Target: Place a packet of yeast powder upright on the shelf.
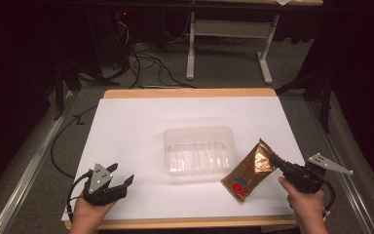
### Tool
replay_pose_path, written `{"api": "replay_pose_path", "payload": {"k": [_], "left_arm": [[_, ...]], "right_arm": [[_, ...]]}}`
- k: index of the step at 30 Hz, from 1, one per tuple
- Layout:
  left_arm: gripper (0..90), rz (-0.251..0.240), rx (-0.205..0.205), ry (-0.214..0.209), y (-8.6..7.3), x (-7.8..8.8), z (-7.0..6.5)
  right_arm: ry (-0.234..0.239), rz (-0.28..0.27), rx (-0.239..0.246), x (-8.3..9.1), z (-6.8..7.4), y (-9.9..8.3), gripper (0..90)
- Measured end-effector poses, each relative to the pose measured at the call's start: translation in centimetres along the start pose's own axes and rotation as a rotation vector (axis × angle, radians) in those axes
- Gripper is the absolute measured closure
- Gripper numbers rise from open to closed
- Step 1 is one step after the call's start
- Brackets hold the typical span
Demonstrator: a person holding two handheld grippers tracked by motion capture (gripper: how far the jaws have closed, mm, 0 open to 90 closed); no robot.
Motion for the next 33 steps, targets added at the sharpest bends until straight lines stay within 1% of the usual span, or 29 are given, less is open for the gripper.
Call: {"api": "replay_pose_path", "payload": {"k": [5,8,13,19,22,26,29,33], "left_arm": [[32.7,0.001,-0.001,-0.002,0.0,0.0,0.0],[32.7,0.001,0.001,-0.002,0.0,-0.1,0.0],[32.8,0.000,0.002,-0.004,0.0,-0.1,0.0],[32.7,-0.002,-0.001,-0.006,0.0,-0.1,0.1],[32.7,-0.004,0.000,-0.007,0.0,-0.1,0.1],[32.7,-0.004,-0.002,-0.006,0.0,0.0,0.0],[32.7,-0.005,-0.003,-0.007,0.0,0.0,0.0],[32.7,-0.005,-0.005,-0.006,0.0,0.1,0.1]], "right_arm": [[0.006,-0.048,0.012,1.0,0.4,0.7,90.0],[0.000,-0.080,0.012,1.5,0.4,1.2,90.0],[-0.009,-0.119,0.000,2.4,0.0,2.0,90.0],[-0.039,-0.166,-0.005,3.3,-0.4,2.5,90.0],[-0.073,-0.168,0.007,3.3,-0.4,2.5,90.0],[-0.097,-0.153,0.016,2.8,-0.5,2.4,90.0],[-0.089,-0.139,0.016,2.1,-0.3,2.2,90.0],[-0.058,-0.133,0.027,1.5,0.7,2.3,90.0]]}}
Point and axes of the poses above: each handheld gripper's, and its own axes: x roughly backward along the jaws, y roughly out of its top, z roughly to its left, the point moved 3 cm from there along -x, roughly forward along the jaws, and after that the axes turned 6 degrees about z, right-handed, at the moved point
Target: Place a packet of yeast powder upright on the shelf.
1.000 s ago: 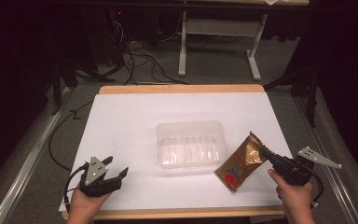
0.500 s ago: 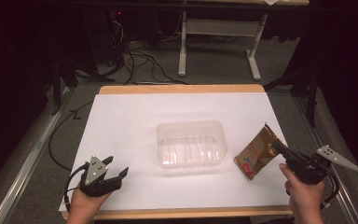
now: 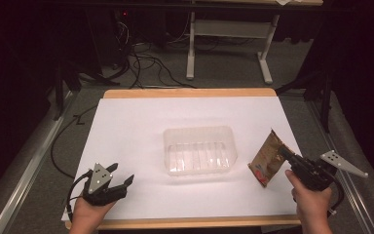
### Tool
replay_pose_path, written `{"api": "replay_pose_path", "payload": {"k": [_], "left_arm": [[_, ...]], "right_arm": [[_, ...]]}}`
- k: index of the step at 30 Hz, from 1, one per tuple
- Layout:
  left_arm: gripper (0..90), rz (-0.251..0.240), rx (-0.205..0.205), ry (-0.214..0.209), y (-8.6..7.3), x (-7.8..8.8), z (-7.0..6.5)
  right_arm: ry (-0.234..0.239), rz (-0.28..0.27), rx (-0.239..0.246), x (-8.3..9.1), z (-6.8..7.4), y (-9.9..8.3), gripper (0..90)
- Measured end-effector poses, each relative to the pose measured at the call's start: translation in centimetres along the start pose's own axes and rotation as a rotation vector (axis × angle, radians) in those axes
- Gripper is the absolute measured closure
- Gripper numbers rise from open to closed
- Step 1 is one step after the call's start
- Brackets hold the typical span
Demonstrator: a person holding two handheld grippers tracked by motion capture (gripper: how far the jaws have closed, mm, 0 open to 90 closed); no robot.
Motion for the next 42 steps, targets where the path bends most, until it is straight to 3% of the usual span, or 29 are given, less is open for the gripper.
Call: {"api": "replay_pose_path", "payload": {"k": [8,12,18,31,42], "left_arm": [[32.7,0.003,-0.002,-0.003,0.0,-0.1,0.2],[32.7,0.003,-0.001,-0.003,0.0,-0.1,0.1],[32.7,0.003,0.002,-0.002,-0.1,-0.1,0.1],[32.7,-0.002,0.012,-0.002,-0.1,0.0,0.3],[32.6,-0.028,0.014,0.005,0.0,0.5,0.2]], "right_arm": [[0.077,0.016,-0.007,-1.2,2.2,-0.1,90.0],[0.076,0.009,0.000,-1.2,2.5,0.1,90.0],[0.067,-0.037,-0.027,-0.6,2.0,0.9,90.0],[0.061,-0.112,-0.033,-0.2,3.6,5.0,90.0],[0.069,-0.165,-0.017,-0.3,6.0,8.4,90.0]]}}
Point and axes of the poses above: each handheld gripper's, and its own axes: x roughly backward along the jaws, y roughly out of its top, z roughly to its left, the point moved 3 cm from there along -x, roughly forward along the jaws, and after that the axes turned 6 degrees about z, right-handed, at the moved point
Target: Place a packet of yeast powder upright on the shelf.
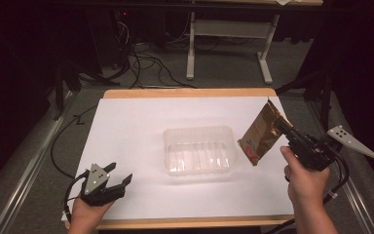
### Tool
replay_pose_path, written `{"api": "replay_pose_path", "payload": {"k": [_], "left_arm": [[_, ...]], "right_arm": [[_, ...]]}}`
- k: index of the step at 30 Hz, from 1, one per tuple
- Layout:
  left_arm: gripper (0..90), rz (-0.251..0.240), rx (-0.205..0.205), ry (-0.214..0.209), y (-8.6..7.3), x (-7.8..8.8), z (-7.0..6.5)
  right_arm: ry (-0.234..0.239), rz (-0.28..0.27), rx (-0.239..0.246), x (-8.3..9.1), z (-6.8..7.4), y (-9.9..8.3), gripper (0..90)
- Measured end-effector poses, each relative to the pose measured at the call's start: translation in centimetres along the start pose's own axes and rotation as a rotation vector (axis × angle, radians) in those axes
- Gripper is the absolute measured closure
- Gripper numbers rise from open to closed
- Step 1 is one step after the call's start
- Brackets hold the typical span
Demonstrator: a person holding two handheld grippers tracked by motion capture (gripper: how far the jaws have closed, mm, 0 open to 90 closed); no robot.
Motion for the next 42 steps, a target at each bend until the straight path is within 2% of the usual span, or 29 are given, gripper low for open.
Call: {"api": "replay_pose_path", "payload": {"k": [7,10,17,20,27,36,42], "left_arm": [[32.6,-0.008,0.002,0.001,0.0,0.1,0.1],[32.6,-0.010,0.000,-0.003,0.1,0.1,0.2],[32.5,-0.024,0.006,0.000,0.1,0.3,0.3],[32.4,-0.025,0.011,-0.006,0.1,0.3,0.3],[32.3,-0.023,0.001,-0.014,0.2,0.2,0.2],[32.3,-0.025,0.001,-0.010,0.2,0.3,0.3],[32.3,-0.021,-0.002,-0.010,0.2,0.3,0.3]], "right_arm": [[0.018,-0.004,-0.009,-1.9,1.6,0.2,90.0],[0.023,0.013,-0.014,-3.2,2.2,0.0,90.0],[0.010,0.030,-0.009,-5.3,3.1,-0.4,90.0],[-0.005,0.039,0.008,-6.2,3.3,-0.7,90.0],[-0.045,0.062,0.013,-8.1,3.3,-1.6,90.0],[-0.094,0.071,0.011,-9.5,2.5,-2.3,90.0],[-0.106,0.083,0.005,-10.2,2.4,-2.6,90.0]]}}
Point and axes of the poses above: each handheld gripper's, and its own axes: x roughly backward along the jaws, y roughly out of its top, z roughly to its left, the point moved 3 cm from there along -x, roughly forward along the jaws, and after that the axes turned 6 degrees about z, right-handed, at the moved point
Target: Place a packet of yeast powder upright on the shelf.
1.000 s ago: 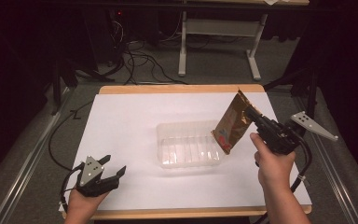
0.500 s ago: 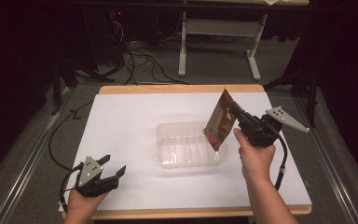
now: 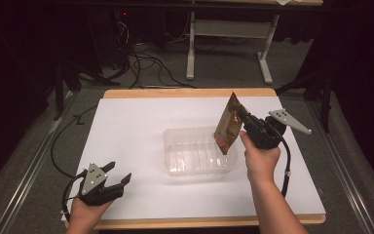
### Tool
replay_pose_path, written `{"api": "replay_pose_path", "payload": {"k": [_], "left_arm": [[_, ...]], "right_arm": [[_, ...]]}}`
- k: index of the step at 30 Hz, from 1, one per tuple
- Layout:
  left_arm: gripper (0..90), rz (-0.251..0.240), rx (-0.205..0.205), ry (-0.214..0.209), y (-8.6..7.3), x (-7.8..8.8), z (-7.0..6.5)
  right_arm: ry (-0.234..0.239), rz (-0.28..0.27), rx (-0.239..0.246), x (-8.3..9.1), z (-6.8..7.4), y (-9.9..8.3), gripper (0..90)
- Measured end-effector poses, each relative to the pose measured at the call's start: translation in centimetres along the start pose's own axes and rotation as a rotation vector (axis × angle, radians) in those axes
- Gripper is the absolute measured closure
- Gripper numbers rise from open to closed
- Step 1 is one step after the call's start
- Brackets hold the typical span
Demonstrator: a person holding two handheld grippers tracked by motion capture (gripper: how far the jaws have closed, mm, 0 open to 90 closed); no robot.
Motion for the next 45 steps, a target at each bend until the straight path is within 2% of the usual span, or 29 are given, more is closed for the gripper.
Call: {"api": "replay_pose_path", "payload": {"k": [6,17,23,31,45], "left_arm": [[32.3,-0.003,0.001,-0.001,0.0,0.1,0.0],[32.3,-0.001,0.004,-0.003,0.0,0.0,0.0],[32.3,-0.003,0.005,-0.003,0.0,0.0,0.0],[32.3,-0.002,0.007,-0.004,0.0,0.1,0.1],[32.3,-0.001,0.008,-0.005,-0.1,0.0,0.1]], "right_arm": [[-0.007,0.014,0.004,-0.6,0.4,-0.4,90.0],[0.015,0.020,-0.017,-1.4,1.2,-0.8,90.0],[0.027,0.032,-0.005,-1.9,2.1,-1.0,90.0],[0.034,0.059,-0.007,-2.7,2.6,-1.9,90.0],[0.027,0.086,-0.005,-2.5,1.8,-3.6,90.0]]}}
Point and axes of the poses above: each handheld gripper's, and its own axes: x roughly backward along the jaws, y roughly out of its top, z roughly to its left, the point moved 3 cm from there along -x, roughly forward along the jaws, and after that the axes turned 6 degrees about z, right-handed, at the moved point
